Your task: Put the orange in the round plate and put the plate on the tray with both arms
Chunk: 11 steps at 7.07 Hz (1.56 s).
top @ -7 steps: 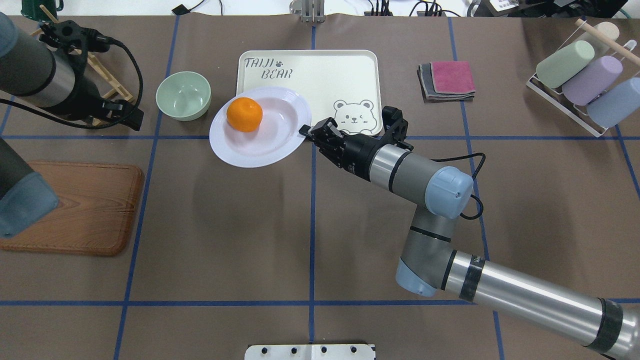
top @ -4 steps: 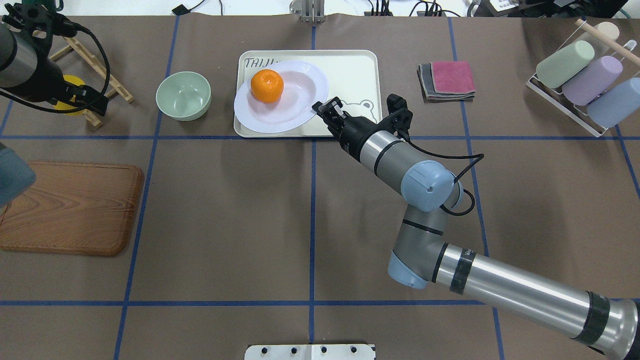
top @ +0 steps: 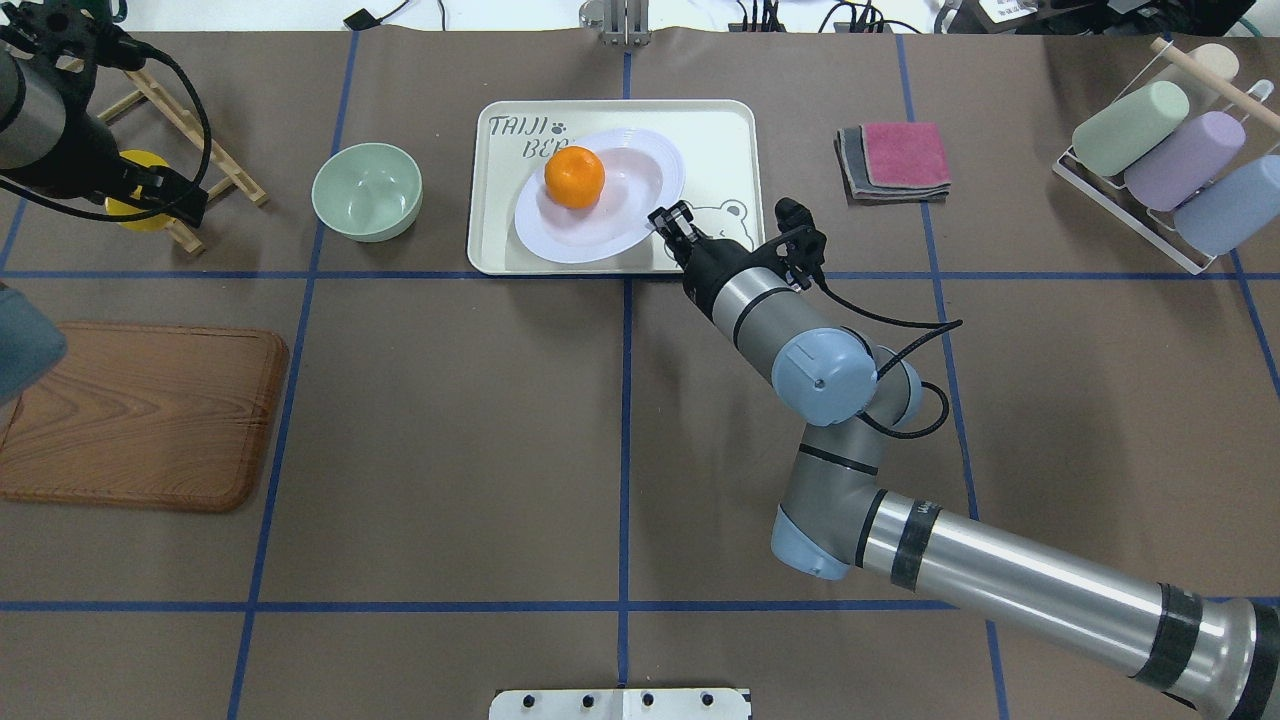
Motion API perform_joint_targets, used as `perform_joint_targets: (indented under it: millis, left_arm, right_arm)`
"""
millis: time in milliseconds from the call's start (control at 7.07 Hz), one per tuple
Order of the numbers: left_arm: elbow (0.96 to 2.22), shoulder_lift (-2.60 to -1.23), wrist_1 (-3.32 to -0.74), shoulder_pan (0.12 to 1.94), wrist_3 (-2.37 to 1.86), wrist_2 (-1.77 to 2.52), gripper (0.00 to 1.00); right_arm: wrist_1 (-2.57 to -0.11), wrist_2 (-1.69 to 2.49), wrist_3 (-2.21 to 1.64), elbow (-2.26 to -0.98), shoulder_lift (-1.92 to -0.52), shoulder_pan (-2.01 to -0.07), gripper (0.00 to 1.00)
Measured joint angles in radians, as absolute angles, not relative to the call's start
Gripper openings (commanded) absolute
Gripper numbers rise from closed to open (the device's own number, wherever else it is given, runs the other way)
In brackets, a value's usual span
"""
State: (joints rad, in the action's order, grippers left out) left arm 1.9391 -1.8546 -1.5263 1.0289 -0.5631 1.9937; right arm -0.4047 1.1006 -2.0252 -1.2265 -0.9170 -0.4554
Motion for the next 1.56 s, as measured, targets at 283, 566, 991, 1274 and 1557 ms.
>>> perform_joint_targets:
  millis: [283,566,991,1274,1557]
  left_arm:
    - [1.940,-1.854,-1.526,1.033,-0.563,1.995,0.97]
    - [1.942,-1.853,-1.526,1.037,-0.563,1.996,0.97]
    - [1.946,-1.853,-1.526,1.042,-0.563,1.997,0.97]
    - [1.949,-1.843,-1.526,1.048,-0.563,1.997,0.97]
    - [1.951,-1.833,-1.527,1.049,-0.560,1.998,0.97]
  right_arm:
    - [-0.430,1.093,-2.024,-1.226,-0.921,-0.447,0.81]
    - [-0.452,1.120,-2.004,-1.237,-0.922,-0.464,1.00]
    - [-0.655,1.325,-1.876,-1.341,-0.947,-0.543,1.00]
    - [-0.904,1.518,-1.646,-1.491,-0.991,-0.600,1.00]
    - [-1.109,1.745,-1.385,-1.639,-1.043,-0.679,1.00]
